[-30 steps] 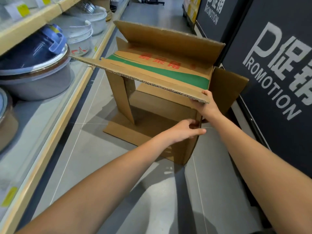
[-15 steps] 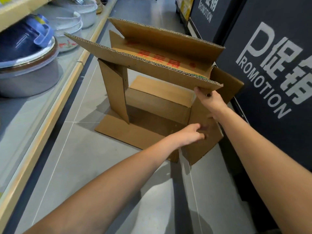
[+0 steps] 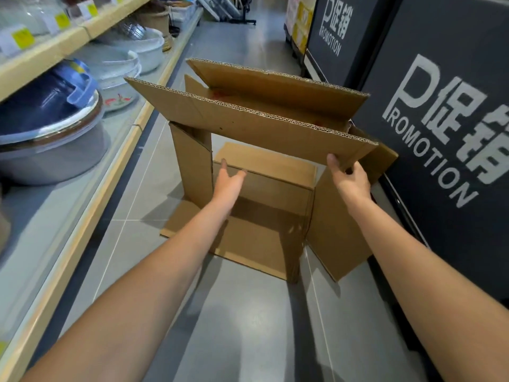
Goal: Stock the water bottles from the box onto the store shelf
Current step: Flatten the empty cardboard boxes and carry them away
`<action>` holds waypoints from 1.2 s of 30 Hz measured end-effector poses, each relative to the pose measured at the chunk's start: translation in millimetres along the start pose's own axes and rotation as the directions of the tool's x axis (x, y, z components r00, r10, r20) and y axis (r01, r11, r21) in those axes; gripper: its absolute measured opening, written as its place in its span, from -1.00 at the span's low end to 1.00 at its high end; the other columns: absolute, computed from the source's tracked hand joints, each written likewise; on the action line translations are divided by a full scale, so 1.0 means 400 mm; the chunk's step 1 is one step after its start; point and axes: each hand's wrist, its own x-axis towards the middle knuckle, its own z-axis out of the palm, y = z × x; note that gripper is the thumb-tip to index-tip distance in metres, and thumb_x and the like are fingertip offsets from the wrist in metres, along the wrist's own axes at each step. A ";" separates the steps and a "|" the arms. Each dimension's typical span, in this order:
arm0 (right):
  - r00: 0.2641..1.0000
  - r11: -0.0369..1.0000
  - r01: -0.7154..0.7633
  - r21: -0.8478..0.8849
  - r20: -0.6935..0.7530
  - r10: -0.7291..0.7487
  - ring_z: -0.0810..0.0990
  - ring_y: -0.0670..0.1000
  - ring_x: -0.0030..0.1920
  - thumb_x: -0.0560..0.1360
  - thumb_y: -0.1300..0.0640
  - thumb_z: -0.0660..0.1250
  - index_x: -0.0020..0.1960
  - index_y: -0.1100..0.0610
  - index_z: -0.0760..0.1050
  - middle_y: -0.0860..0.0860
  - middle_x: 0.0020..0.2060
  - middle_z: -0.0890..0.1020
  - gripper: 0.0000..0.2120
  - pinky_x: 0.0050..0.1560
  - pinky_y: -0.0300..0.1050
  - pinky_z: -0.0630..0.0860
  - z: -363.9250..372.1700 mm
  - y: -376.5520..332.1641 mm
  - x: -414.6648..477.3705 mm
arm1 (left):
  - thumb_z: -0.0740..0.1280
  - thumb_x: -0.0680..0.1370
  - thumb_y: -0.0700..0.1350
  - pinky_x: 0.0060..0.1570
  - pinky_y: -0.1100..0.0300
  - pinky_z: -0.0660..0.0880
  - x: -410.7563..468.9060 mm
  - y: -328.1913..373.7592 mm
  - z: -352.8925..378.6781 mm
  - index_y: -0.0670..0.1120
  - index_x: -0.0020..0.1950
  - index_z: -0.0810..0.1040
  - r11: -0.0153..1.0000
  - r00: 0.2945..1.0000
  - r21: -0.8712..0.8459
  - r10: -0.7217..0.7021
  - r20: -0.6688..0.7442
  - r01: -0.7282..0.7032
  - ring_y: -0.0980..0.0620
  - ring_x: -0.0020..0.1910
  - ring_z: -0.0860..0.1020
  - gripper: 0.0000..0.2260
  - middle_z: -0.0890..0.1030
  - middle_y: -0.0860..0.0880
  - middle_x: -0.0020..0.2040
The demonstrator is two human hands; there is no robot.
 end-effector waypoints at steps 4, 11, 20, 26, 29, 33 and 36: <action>1.000 0.999 0.023 -0.046 0.002 -0.022 0.28 0.22 0.43 0.33 -0.48 0.23 0.35 -0.05 0.36 0.03 0.35 0.46 -0.25 0.38 0.32 0.24 -0.007 0.009 -0.002 | 0.22 0.61 -0.04 0.44 -0.04 0.15 0.038 0.008 -0.032 0.04 0.57 -0.01 0.998 0.998 -0.030 -0.063 0.013 0.063 -0.16 0.51 0.15 -0.40 0.14 -0.07 0.55; 0.999 0.996 0.042 -0.079 -0.026 -0.044 0.30 0.22 0.41 0.38 -0.43 0.22 0.36 0.00 0.36 0.07 0.34 0.47 -0.29 0.35 0.26 0.26 0.015 0.022 -0.003 | 0.20 0.62 -0.09 0.45 -0.04 0.11 0.061 -0.015 -0.051 0.05 0.57 -0.04 0.996 1.000 -0.088 -0.030 -0.004 0.029 -0.15 0.52 0.13 -0.40 0.12 -0.05 0.56; 0.931 0.894 0.361 -0.264 0.056 -0.360 0.39 0.18 0.29 0.50 -0.04 0.35 0.40 0.01 0.36 0.09 0.25 0.51 -0.51 0.22 0.01 0.36 0.079 0.069 -0.071 | 0.05 0.64 0.04 0.45 -0.03 0.11 0.077 -0.112 -0.234 0.05 0.55 0.11 0.810 0.950 -0.582 -0.127 -0.286 -0.067 -0.07 0.51 0.16 -0.54 0.19 -0.05 0.54; 0.913 0.741 0.404 -0.537 0.292 -0.286 0.09 0.16 0.50 0.54 0.21 0.30 0.55 -0.04 0.05 0.05 0.53 0.13 -0.31 0.42 0.22 0.25 0.123 0.059 -0.150 | -0.10 0.44 0.48 0.40 -0.28 0.08 0.077 -0.165 -0.407 0.08 0.57 -0.02 0.565 0.993 -0.824 -0.114 -0.039 0.033 -0.21 0.52 0.10 -0.20 0.10 -0.11 0.56; 0.907 0.754 0.389 -0.529 0.363 -0.213 0.09 0.16 0.52 0.52 0.35 0.26 0.55 -0.06 0.03 0.02 0.54 0.11 -0.27 0.41 0.24 0.28 0.171 0.033 -0.166 | -0.05 0.40 0.51 0.31 -0.24 0.32 0.041 -0.177 -0.418 0.00 0.51 0.21 0.446 0.997 -0.893 -0.065 0.033 0.059 -0.24 0.33 0.40 -0.16 0.41 -0.17 0.38; 0.858 0.820 0.404 -0.405 0.479 -0.186 0.29 0.16 0.44 0.56 0.22 0.23 0.54 0.01 0.10 0.07 0.48 0.25 -0.39 0.39 0.13 0.34 0.240 0.002 -0.205 | 0.16 0.45 0.41 0.08 -0.16 0.54 0.012 -0.170 -0.411 0.02 0.45 0.32 0.430 0.995 -0.902 -0.094 -0.015 0.027 -0.22 0.20 0.54 -0.31 0.53 -0.18 0.28; 0.832 0.895 0.322 -0.308 0.544 -0.112 0.44 0.16 0.30 0.58 0.20 0.19 0.51 0.04 0.19 0.09 0.43 0.33 -0.48 0.14 0.03 0.57 0.279 -0.021 -0.232 | 0.27 0.57 0.07 -0.16 -0.02 0.60 0.007 -0.181 -0.405 -0.05 0.43 0.33 0.615 0.958 -0.782 -0.273 -0.092 0.101 -0.14 0.08 0.58 -0.54 0.53 -0.21 0.27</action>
